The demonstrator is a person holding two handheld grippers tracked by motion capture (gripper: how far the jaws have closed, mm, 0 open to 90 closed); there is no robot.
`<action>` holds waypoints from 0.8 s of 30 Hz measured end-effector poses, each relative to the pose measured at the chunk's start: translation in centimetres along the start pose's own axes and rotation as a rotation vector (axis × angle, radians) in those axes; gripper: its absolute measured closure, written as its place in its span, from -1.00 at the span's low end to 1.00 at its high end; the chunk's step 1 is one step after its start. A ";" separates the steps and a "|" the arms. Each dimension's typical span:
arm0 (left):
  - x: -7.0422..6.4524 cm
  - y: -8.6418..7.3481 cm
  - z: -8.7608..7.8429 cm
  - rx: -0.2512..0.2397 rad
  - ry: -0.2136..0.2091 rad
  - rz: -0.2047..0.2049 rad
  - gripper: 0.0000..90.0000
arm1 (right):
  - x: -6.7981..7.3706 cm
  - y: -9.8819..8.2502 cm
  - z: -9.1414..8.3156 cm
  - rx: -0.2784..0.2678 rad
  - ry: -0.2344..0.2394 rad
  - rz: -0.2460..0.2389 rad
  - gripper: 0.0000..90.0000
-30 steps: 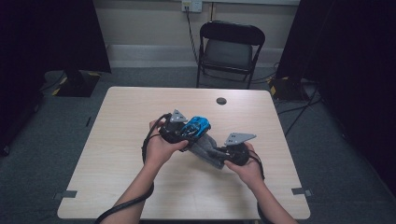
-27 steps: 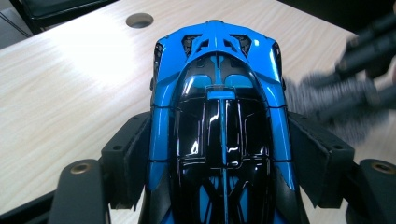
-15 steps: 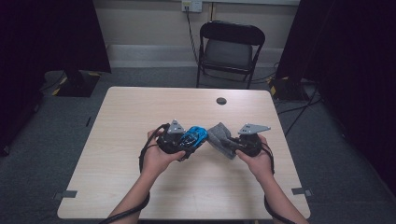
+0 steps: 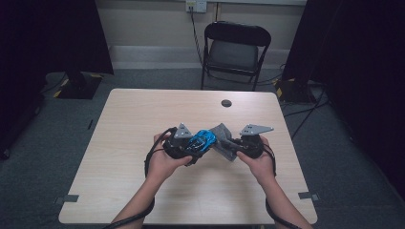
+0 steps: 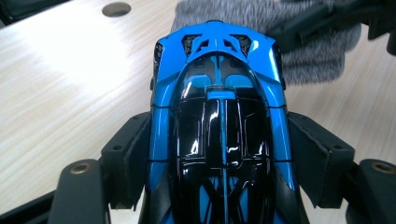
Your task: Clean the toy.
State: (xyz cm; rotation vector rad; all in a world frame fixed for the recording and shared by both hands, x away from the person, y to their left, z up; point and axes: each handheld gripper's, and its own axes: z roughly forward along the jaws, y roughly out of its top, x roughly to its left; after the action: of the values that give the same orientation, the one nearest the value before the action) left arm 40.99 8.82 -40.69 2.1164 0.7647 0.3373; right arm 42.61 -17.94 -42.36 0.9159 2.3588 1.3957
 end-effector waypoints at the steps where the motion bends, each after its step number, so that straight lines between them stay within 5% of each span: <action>1: 0.0 0.1 0.0 -0.003 -0.002 -0.001 -0.37 | 0.2 0.1 0.1 -0.002 0.007 -0.005 0.70; 24: 0.9 0.6 0.2 -0.002 0.010 -0.045 -0.37 | 1.9 -0.2 1.1 -0.006 0.088 -0.042 0.70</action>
State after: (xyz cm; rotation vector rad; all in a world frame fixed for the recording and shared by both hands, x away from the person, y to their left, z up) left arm 42.00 8.97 -40.33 2.0932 0.8165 0.3251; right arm 41.60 -16.01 -42.95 0.8145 2.4217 1.4540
